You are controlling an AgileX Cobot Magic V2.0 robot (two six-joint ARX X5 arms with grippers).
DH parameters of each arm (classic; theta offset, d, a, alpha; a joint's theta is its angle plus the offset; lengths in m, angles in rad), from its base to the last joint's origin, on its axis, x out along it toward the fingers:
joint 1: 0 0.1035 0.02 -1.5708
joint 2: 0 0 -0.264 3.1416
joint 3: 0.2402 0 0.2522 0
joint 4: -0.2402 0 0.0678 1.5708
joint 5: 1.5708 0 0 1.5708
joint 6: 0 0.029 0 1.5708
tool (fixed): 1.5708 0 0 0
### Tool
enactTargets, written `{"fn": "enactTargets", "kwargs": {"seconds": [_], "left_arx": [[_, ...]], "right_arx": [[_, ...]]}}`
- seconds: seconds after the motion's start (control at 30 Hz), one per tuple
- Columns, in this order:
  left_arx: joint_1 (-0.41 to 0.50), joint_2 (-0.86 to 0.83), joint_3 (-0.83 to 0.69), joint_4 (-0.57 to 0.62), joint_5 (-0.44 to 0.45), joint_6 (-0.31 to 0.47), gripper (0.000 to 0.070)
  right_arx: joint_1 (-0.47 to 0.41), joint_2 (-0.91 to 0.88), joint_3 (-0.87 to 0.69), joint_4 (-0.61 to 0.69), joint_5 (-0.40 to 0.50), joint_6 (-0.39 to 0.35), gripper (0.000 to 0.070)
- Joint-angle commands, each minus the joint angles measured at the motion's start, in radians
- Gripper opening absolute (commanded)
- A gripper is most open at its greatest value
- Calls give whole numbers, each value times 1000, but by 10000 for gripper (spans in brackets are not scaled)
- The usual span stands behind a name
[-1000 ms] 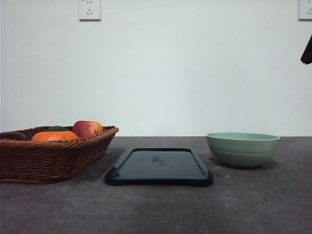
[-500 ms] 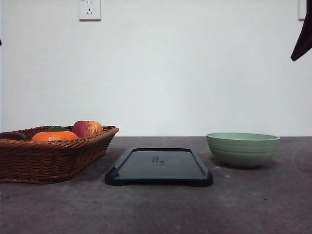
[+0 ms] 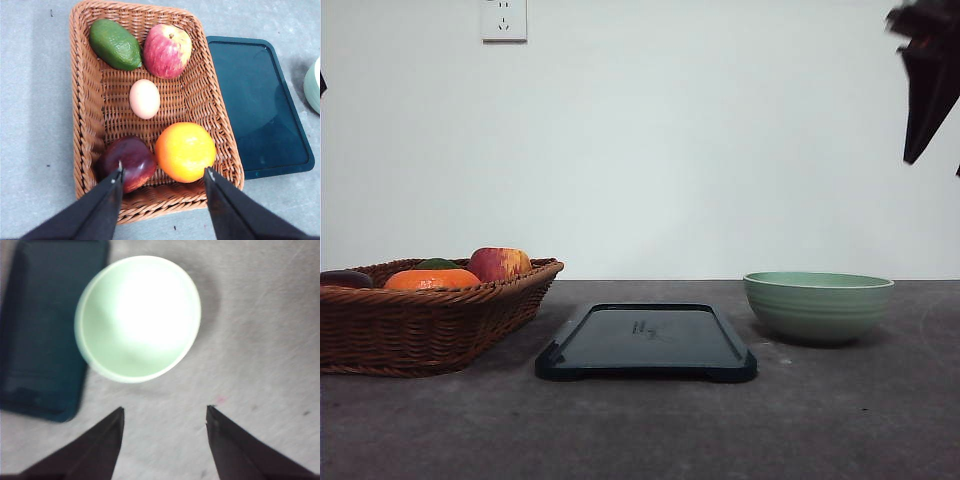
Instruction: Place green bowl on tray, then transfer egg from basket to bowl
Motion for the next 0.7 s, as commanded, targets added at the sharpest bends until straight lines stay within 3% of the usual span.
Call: {"fn": "enactTargets", "kwargs": {"seconds": [0.0, 0.4, 0.67], "left_arx": [[-2, 5, 24, 12, 5, -7, 321], [-2, 5, 24, 14, 5, -7, 321], [-2, 5, 24, 30, 5, -10, 321]], "right_arx": [[1, 58, 50, -4, 2, -22, 325], [1, 323, 209, 20, 7, -48, 324], [1, 441, 221, 68, 51, -53, 324]]}}
